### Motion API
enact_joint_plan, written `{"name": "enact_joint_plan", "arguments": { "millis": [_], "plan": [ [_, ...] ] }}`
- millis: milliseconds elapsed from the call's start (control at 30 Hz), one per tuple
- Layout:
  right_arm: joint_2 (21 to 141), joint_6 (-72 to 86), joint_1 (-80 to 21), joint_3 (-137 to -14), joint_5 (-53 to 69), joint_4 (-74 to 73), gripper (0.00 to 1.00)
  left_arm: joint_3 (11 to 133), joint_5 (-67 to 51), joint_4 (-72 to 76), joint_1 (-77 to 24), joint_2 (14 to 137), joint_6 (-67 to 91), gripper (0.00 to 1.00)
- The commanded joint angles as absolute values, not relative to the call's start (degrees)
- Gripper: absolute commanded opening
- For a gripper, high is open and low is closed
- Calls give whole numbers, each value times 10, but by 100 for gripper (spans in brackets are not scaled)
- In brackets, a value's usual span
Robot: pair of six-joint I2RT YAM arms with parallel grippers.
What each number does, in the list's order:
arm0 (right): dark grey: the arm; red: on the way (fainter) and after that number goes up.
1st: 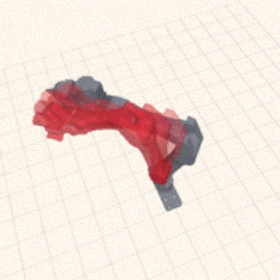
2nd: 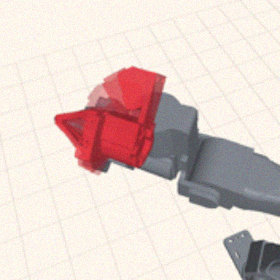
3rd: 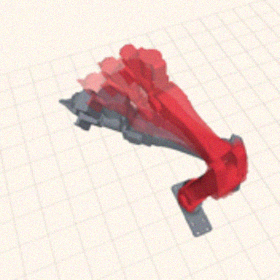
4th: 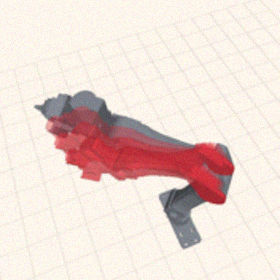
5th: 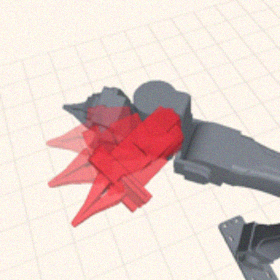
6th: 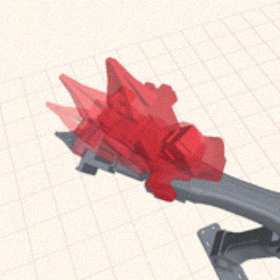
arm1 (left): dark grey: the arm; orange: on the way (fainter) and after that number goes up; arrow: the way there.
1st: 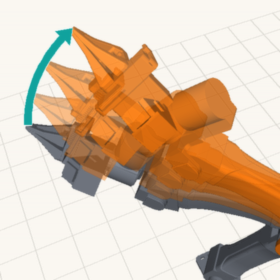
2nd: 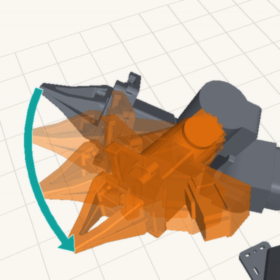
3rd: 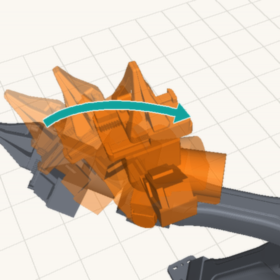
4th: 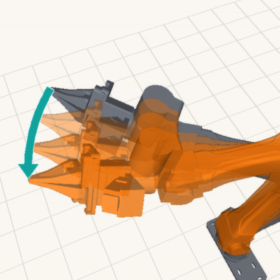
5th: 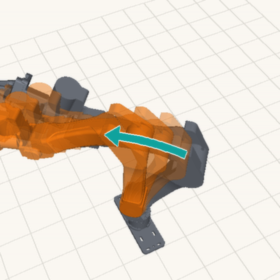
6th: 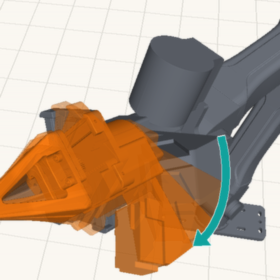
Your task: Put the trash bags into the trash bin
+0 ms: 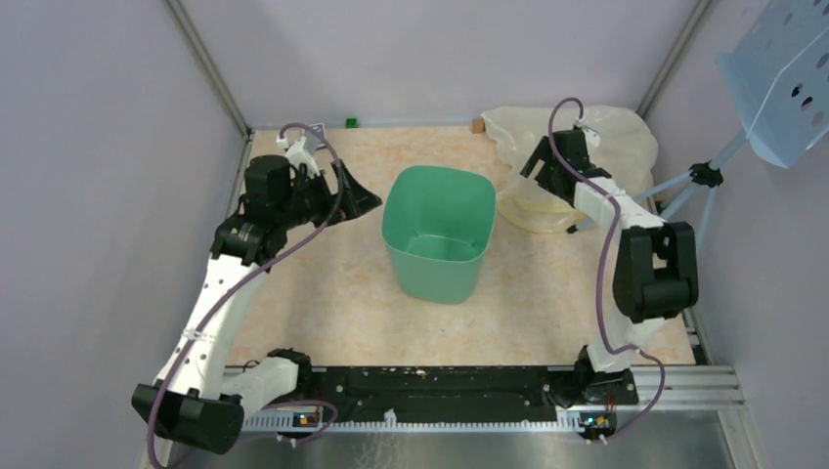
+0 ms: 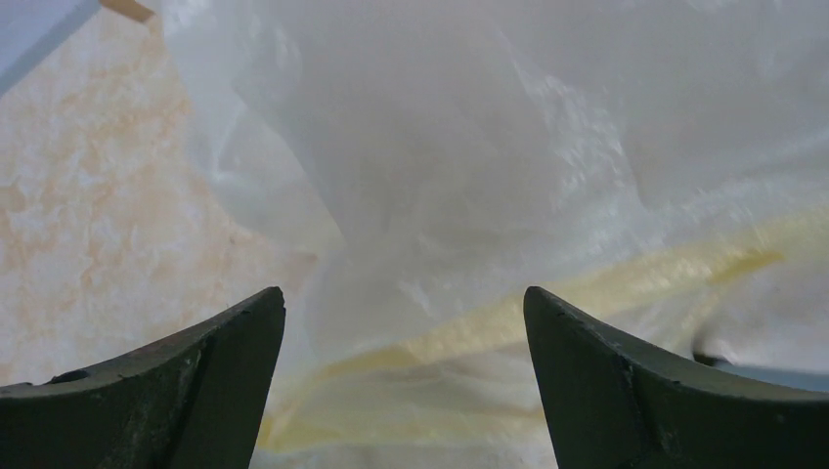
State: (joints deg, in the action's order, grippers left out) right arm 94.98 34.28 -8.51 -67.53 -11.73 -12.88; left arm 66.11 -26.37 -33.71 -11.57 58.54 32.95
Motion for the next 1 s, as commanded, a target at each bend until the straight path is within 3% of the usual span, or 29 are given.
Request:
{"name": "enact_joint_plan", "arguments": {
  "millis": [0,267,300,367,400,633,767,967],
  "plan": [
    [1042,360,-93,-801,-112,-102,91,712,-201,-372,-171,613,289,99],
    [1170,355,-99,-935,-129,-174,60,774,-125,-393,-236,700,261,99],
    [1177,355,-99,-953,-124,-206,48,780,-119,-393,-240,708,257,99],
    [1171,347,-102,-967,-105,-230,11,793,-108,-393,-245,722,252,98],
    [1155,343,-104,-963,-106,-235,0,796,-105,-394,-248,727,250,97],
    [957,356,-113,-822,-58,-193,0,798,-47,-385,-262,743,227,92],
    [847,389,-118,-766,-21,-198,0,788,-15,-365,-273,748,210,82],
    [737,370,-120,-764,-29,-228,0,789,33,-360,-289,768,207,72]
  ]
}}
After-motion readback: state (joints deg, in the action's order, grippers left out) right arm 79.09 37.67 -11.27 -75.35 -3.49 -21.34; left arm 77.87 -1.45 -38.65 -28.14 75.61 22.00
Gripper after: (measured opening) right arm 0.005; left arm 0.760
